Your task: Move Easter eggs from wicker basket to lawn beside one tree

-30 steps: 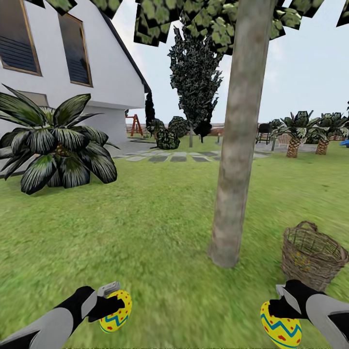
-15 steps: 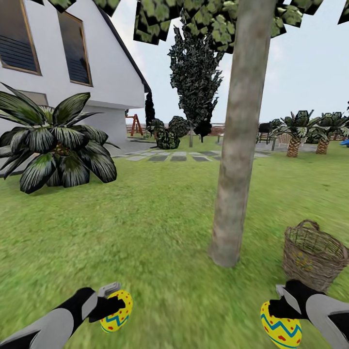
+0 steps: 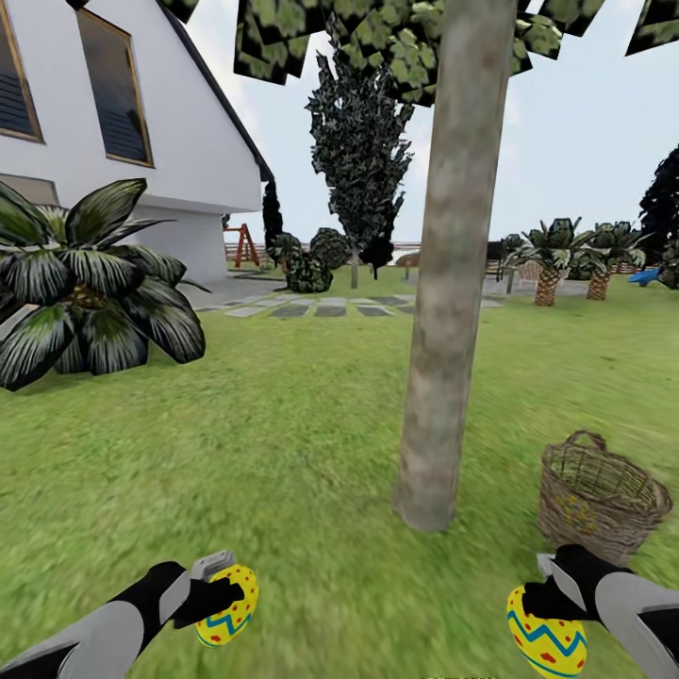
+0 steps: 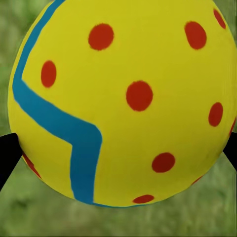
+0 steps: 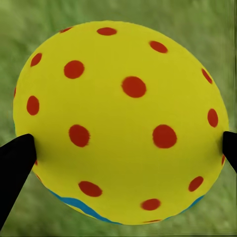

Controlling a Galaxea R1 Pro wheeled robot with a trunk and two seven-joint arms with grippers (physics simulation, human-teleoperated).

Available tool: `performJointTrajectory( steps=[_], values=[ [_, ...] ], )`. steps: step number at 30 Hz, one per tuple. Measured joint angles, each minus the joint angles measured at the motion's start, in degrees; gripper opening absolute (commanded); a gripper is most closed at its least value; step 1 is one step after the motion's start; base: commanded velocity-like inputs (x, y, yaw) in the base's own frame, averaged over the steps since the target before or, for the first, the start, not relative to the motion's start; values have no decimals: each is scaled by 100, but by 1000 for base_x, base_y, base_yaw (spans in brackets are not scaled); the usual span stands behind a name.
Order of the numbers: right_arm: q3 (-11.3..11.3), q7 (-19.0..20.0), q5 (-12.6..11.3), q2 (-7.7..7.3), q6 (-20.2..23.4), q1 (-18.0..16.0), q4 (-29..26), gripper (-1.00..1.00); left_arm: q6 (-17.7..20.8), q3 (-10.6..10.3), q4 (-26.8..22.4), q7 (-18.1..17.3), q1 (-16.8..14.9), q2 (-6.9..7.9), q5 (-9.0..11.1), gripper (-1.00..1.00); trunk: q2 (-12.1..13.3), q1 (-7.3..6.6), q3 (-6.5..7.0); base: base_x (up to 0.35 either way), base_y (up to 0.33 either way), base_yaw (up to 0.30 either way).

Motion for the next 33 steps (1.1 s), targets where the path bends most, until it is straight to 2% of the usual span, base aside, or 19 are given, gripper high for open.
performJointTrajectory(
  steps=[11,14,22,29,33],
  values=[
    [0,-1,0,0,0,0,1,-100,0,0,9,0,0,-17,0,-100,0,0,71,2,0,-250],
    [0,-1,5,0,0,1,0,-100,-4,0,8,0,0,-17,7,-100,0,-3,92,229,61,-195],
    [1,-3,16,1,7,-1,2,-100,-7,1,7,-1,1,-33,9,-100,0,-3,98,305,15,-10],
    [1,-3,16,1,7,-1,2,-100,-7,3,72,5,1,-82,19,-100,0,0,98,15,0,0],
    [1,-3,16,1,7,-1,2,-100,1,2,69,11,2,-78,24,-100,-159,87,27,0,0,0]
  ],
)
